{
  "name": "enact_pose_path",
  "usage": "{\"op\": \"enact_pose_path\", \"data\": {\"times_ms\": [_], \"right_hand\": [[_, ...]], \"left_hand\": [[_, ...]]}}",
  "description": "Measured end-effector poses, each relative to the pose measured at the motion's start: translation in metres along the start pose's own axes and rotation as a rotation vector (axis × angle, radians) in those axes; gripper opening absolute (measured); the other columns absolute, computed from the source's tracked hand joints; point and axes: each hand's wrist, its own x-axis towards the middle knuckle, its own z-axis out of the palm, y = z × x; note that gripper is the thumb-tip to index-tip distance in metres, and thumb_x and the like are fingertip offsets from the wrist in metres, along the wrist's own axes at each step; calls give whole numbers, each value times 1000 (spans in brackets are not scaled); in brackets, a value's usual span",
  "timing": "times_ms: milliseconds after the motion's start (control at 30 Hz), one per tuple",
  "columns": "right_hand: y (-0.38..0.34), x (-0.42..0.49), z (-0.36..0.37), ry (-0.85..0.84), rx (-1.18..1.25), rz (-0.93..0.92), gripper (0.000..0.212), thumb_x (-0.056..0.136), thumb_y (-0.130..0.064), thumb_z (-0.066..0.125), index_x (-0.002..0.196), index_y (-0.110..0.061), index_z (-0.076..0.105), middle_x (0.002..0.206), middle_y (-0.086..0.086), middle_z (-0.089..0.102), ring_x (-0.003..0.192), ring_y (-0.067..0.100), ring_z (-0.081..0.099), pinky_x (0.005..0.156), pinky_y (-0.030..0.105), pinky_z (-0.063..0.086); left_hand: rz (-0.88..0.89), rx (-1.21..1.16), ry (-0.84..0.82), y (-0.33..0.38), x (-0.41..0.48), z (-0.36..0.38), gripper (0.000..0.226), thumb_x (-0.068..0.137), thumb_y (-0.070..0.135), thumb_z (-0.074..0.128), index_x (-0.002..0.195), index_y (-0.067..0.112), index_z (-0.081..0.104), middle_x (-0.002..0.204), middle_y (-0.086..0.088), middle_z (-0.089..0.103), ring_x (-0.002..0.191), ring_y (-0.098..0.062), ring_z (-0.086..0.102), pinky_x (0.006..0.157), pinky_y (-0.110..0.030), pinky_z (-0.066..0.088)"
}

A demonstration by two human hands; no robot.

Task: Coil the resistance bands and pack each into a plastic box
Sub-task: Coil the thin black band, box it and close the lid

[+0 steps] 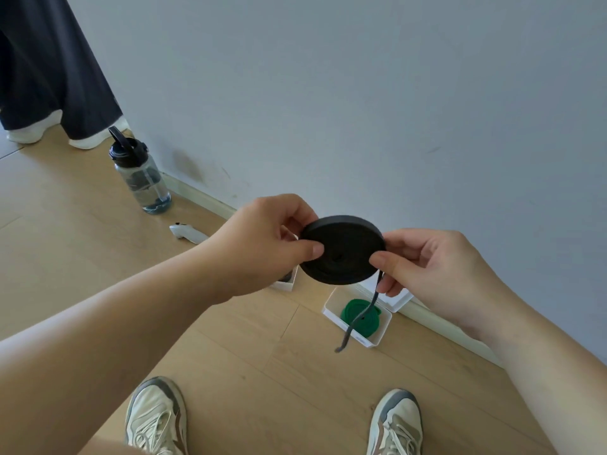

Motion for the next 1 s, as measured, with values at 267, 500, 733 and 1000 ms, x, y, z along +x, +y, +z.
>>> {"op": "enact_pose_path", "data": {"times_ms": [267,500,733,1000], "right_hand": [[3,2,4,62,-14,-41,21,97,-12,68,94,-31,78,74,-5,79,67,9,74,74,26,60],[6,2,10,74,-302,-199,20,97,-13,66,95,-29,78,71,-11,71,69,10,64,67,27,56],[2,2,14,69,-236,-206,21,93,-17,73,101,-36,79,81,-19,75,73,9,69,72,24,58],[6,4,5,24,70,-27,20,97,-13,68,105,-30,76,72,-1,78,66,16,71,78,34,61]], "left_hand": [[-167,-182,-102,-6,0,3,15,88,16,80,99,20,69,97,-4,79,85,-18,79,86,-42,65],[19,393,-52,-1,-2,10,57,83,43,82,133,40,56,126,20,60,112,-4,60,86,-24,50],[135,300,-45,3,-3,11,13,93,25,71,97,37,66,89,14,70,83,-2,64,68,-17,51],[-49,-175,-39,7,-2,-2,10,89,21,80,93,19,71,80,-2,80,70,-19,78,68,-27,63]]}}
